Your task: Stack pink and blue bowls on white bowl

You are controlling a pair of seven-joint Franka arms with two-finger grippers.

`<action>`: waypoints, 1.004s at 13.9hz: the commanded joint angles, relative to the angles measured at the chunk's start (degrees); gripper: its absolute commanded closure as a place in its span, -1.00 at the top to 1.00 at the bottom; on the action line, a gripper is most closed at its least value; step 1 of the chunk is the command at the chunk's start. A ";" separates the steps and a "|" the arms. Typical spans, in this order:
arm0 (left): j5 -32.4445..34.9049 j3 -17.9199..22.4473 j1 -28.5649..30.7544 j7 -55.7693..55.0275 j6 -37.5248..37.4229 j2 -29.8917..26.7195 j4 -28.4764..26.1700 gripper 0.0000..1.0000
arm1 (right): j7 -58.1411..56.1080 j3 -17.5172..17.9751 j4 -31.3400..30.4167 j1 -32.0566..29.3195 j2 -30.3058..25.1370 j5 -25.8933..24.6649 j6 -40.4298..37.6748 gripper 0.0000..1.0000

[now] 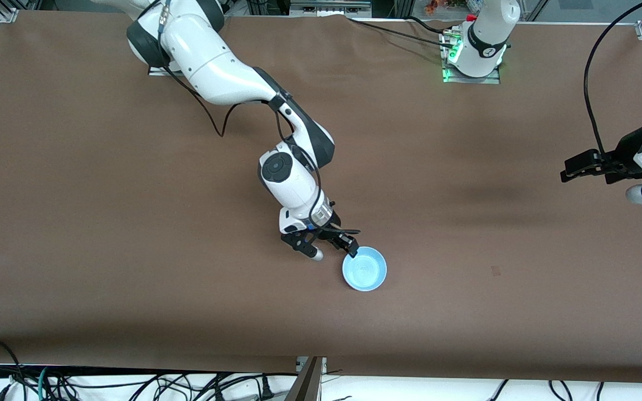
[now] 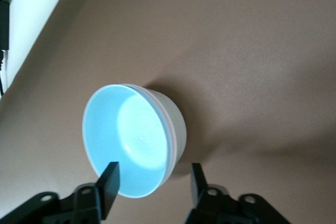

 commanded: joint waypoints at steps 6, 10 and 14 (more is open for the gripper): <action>1.56 -0.12 -0.30 3.29 -0.22 0.59 1.48 1.00 | -27.63 -0.33 -1.54 -10.54 -17.53 0.00 -36.47 1.00; 2.88 -0.12 -0.30 6.12 0.75 0.59 1.48 1.00 | -39.77 -6.20 -14.92 -13.28 -34.20 -0.70 -52.27 1.00; 3.05 -0.20 -0.82 5.59 0.75 0.68 1.48 1.00 | -54.27 -12.10 -37.29 -13.28 -53.57 -4.11 -52.09 1.00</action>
